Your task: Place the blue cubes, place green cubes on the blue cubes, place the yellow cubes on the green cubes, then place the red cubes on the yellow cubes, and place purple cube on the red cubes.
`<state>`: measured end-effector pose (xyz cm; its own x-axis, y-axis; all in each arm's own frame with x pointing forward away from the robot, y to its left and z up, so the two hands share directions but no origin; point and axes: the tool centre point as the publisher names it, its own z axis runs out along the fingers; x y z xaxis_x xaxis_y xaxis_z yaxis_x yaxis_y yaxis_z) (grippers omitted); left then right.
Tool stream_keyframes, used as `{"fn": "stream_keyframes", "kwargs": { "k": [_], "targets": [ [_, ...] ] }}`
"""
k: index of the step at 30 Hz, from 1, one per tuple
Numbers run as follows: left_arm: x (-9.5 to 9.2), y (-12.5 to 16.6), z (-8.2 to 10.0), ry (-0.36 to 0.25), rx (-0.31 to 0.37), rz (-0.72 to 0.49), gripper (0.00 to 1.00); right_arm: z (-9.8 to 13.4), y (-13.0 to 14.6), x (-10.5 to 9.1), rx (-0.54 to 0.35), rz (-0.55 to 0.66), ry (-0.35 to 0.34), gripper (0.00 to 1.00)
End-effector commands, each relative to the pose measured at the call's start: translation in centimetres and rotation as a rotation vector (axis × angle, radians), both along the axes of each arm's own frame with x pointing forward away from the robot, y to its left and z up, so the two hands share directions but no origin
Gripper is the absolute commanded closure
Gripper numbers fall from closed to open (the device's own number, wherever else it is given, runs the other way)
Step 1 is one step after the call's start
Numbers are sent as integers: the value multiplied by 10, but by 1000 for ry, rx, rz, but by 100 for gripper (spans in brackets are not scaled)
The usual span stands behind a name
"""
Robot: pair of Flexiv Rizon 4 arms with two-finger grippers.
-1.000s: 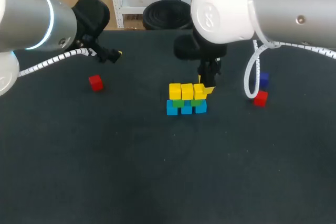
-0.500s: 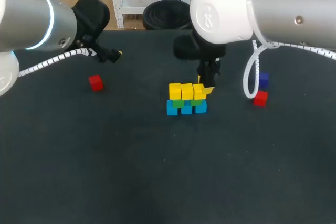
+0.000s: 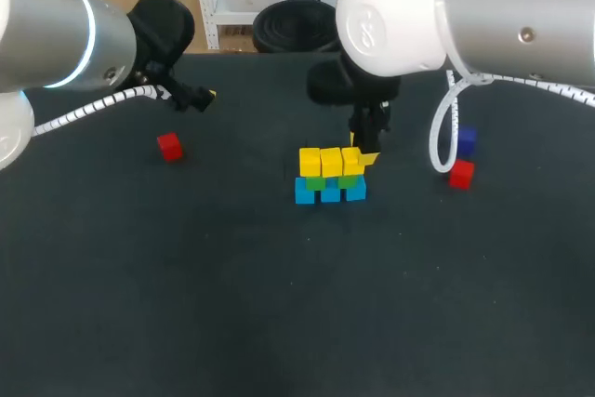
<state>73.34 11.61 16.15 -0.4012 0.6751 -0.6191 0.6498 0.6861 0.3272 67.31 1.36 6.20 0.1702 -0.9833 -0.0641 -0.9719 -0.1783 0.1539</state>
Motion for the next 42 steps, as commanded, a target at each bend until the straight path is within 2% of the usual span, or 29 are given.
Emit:
{"fn": "stream_keyframes", "kwargs": {
  "k": [1, 19, 20, 21, 23, 25, 42],
  "targets": [
    [1, 1, 0, 1, -2, -3, 0, -2, 0, 2, 0, 0, 3, 100],
    [1, 1, 0, 1, -2, -3, 0, -3, 0, 3, 6, -5, 0, 100],
    [1, 1, 0, 1, -2, -3, 0, -3, 0, 3, 6, -4, 0, 95],
    [1, 1, 0, 1, -2, -3, 0, -3, 0, 3, 3, 0, -1, 80],
    [1, 1, 0, 1, -2, -3, 0, -3, 0, 3, 4, 2, -2, 59],
    [1, 1, 0, 1, -2, -3, 0, -4, 1, 2, 5, 3, -1, 0],
    [1, 1, 0, 1, -2, -3, 0, -2, -1, 2, 12, -6, -2, 0]
  ]
}}
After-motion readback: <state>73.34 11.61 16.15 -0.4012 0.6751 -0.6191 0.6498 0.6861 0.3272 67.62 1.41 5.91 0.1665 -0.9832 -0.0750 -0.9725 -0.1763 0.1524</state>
